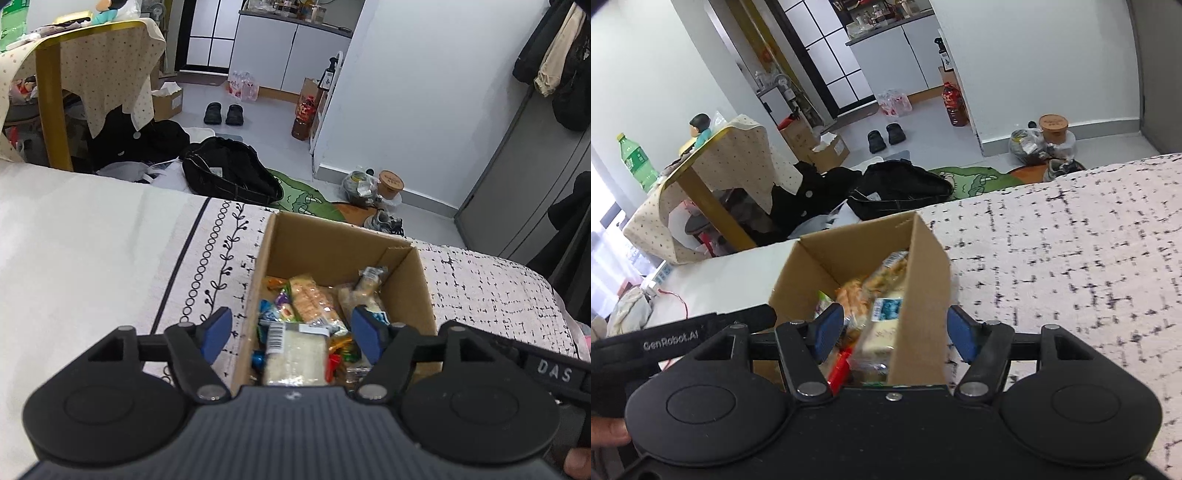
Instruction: Organize snacks
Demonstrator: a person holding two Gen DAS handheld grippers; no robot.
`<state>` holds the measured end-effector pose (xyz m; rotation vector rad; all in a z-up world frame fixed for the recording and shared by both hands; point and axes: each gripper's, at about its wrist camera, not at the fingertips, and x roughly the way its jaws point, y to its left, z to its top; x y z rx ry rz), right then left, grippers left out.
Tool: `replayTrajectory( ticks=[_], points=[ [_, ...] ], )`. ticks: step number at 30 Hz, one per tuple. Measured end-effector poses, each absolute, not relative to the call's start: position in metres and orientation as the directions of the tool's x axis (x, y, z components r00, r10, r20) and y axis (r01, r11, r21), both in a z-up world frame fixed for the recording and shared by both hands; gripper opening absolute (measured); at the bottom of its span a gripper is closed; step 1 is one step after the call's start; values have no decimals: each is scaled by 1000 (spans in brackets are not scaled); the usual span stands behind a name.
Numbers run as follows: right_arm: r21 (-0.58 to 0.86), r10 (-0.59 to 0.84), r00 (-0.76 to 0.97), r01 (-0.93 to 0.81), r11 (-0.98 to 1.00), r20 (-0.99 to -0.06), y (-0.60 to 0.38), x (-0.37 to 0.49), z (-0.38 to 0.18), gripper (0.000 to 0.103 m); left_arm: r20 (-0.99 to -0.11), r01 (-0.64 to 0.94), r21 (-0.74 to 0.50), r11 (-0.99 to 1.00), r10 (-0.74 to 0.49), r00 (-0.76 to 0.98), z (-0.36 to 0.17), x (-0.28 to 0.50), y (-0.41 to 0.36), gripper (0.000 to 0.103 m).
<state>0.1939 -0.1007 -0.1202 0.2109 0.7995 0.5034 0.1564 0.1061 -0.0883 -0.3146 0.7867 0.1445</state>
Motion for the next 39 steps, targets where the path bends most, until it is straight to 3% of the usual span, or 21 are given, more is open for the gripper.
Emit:
replayTrajectory(
  ticks=[14, 20, 23, 28, 39],
  points=[
    [335, 454, 630, -308, 891, -629, -153, 176, -87, 65, -694, -218, -200, 955, 19, 720, -65, 143, 78, 93],
    [311, 431, 654, -299, 902, -621, -178, 166, -66, 68, -688, -209, -171, 963, 35, 725, -52, 134, 71, 97],
    [308, 426, 667, -296, 904, -611, -189, 159, -57, 75, -685, -207, -161, 965, 41, 728, -45, 128, 68, 103],
    [312, 435, 669, -305, 900, -602, -199, 148, -47, 87, -670, -199, -144, 969, 53, 740, -28, 116, 64, 103],
    [330, 468, 682, -334, 883, -562, -218, 122, -31, 103, -669, -183, -121, 976, 56, 741, 0, 80, 57, 103]
  ],
)
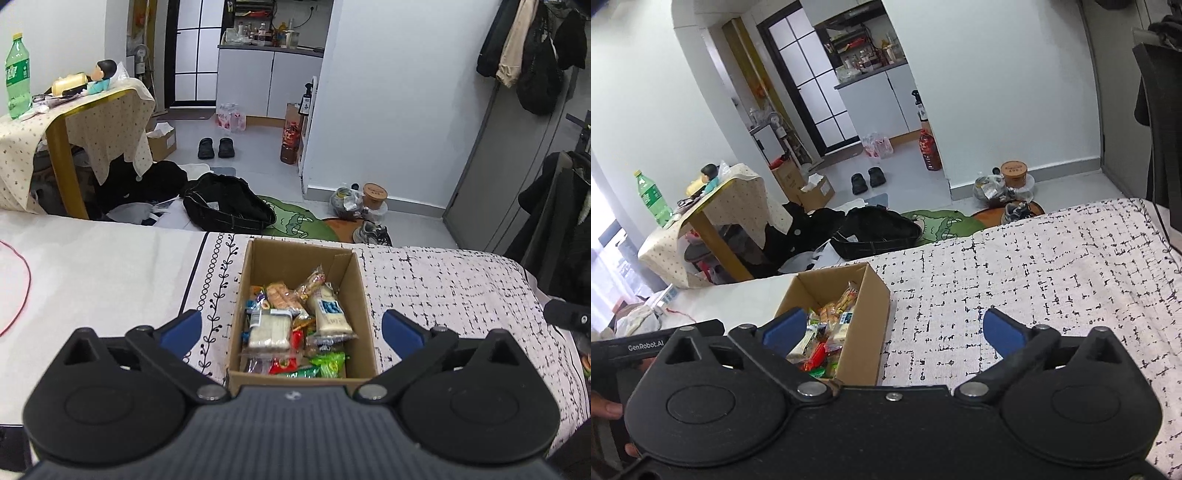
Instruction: Organize snacks
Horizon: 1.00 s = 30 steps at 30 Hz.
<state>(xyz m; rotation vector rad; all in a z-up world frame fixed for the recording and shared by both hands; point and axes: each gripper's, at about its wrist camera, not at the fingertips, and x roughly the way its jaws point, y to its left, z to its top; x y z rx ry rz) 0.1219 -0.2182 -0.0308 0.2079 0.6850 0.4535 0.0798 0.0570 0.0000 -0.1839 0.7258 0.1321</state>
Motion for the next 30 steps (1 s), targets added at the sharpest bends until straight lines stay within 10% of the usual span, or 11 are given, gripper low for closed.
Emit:
replayTrajectory(
  ticks=[30],
  points=[
    [291, 497, 650, -405, 867, -575, -243, 52, -3, 103, -664, -111, -89, 990, 24, 748, 30, 0, 8, 103]
  ],
)
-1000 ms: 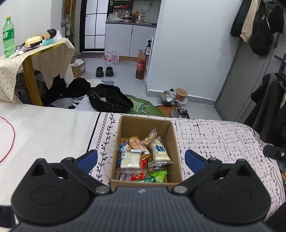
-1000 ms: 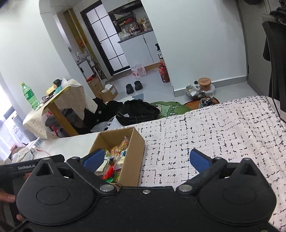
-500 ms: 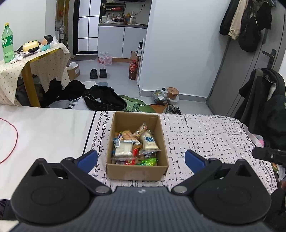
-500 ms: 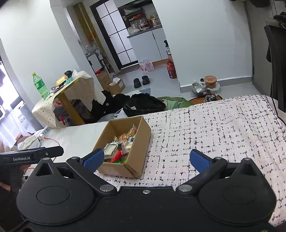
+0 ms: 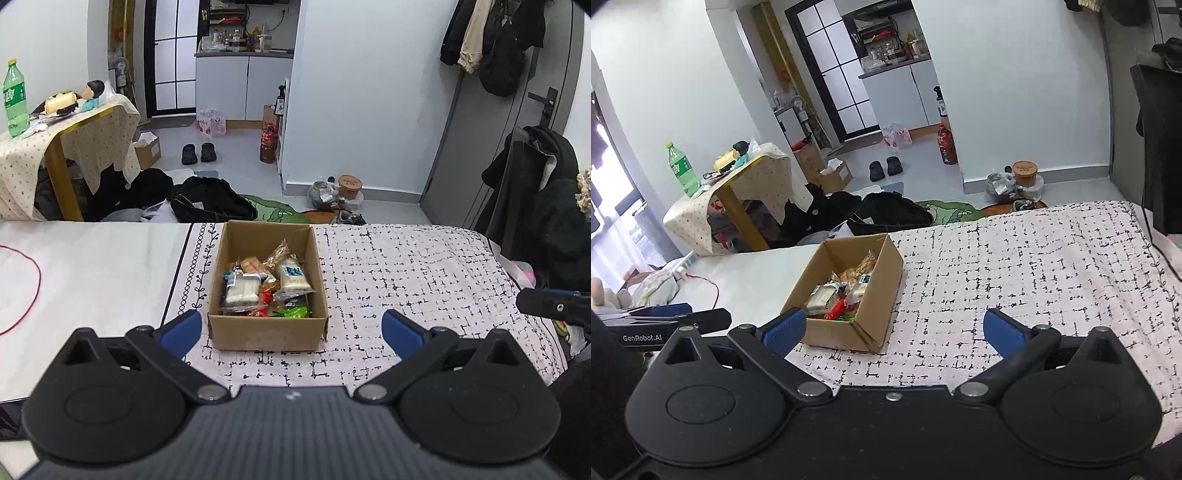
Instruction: Organize snacks
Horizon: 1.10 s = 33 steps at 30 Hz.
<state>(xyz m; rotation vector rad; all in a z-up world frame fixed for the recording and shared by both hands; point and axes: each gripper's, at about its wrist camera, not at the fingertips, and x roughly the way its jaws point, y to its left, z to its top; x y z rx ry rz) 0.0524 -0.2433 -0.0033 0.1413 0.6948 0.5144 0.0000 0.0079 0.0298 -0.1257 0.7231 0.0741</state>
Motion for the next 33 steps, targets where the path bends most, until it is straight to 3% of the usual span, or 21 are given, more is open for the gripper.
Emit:
replayTrajectory(
  ticks=[33],
  points=[
    [308, 551, 617, -462, 831, -562, -247, 43, 4, 103, -675, -152, -118, 981, 33, 737, 25, -6, 1, 103]
  ],
)
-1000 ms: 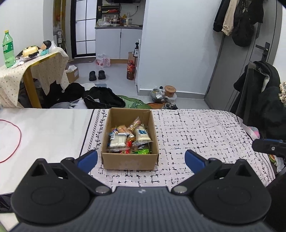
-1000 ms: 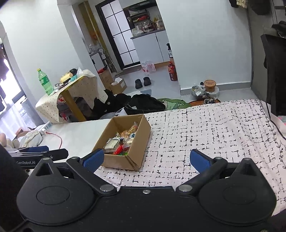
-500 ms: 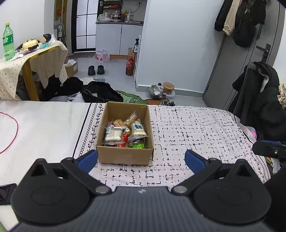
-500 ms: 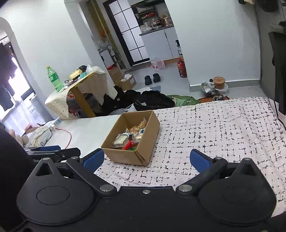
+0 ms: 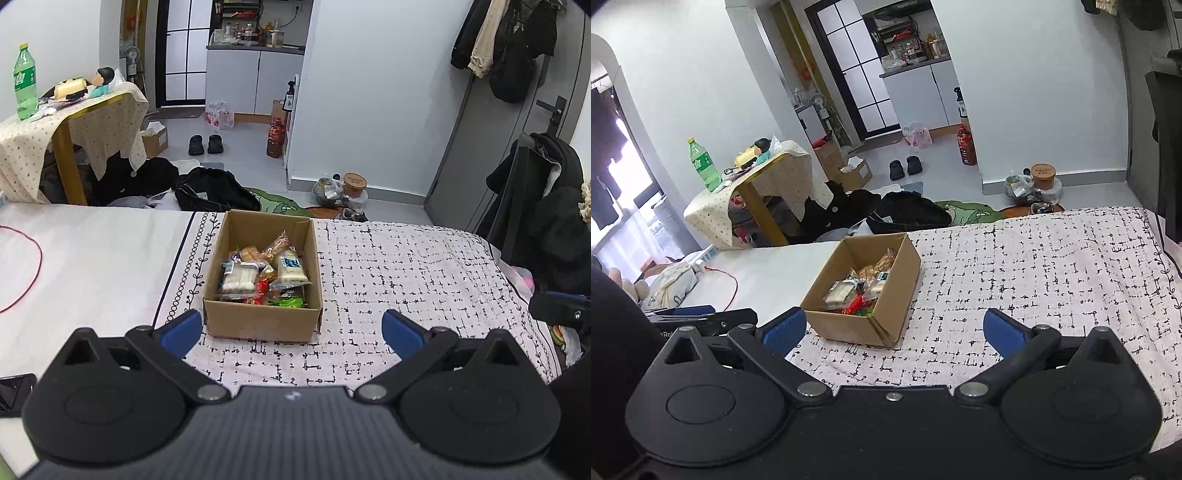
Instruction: Organize snacks
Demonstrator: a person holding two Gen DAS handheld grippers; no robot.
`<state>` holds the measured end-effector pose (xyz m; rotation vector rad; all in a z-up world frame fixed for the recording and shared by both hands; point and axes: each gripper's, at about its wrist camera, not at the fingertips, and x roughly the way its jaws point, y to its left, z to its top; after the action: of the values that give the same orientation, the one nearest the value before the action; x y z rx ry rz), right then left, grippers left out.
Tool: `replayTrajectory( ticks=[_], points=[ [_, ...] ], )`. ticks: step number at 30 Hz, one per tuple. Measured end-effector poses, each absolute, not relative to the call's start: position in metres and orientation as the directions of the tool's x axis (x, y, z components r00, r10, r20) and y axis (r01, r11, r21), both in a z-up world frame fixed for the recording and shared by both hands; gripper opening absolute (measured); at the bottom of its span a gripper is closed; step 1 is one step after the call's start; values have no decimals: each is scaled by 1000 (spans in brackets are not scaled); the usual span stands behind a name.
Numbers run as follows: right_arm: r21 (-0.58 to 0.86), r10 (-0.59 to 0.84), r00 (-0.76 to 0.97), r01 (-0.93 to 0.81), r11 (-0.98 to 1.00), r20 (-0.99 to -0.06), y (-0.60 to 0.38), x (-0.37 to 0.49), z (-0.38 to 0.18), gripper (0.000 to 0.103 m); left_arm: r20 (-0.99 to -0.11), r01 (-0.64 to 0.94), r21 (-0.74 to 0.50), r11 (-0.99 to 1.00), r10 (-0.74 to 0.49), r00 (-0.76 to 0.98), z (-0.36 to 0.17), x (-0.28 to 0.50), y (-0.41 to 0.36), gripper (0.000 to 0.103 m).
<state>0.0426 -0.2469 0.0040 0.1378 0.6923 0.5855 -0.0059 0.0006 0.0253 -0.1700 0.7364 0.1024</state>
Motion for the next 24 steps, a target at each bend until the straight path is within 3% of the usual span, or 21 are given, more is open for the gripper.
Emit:
replayTrajectory(
  ticks=[24],
  points=[
    [280, 539, 631, -468, 838, -558, -245, 39, 7, 103, -672, -156, -113, 981, 40, 740, 26, -7, 2, 103]
  ],
)
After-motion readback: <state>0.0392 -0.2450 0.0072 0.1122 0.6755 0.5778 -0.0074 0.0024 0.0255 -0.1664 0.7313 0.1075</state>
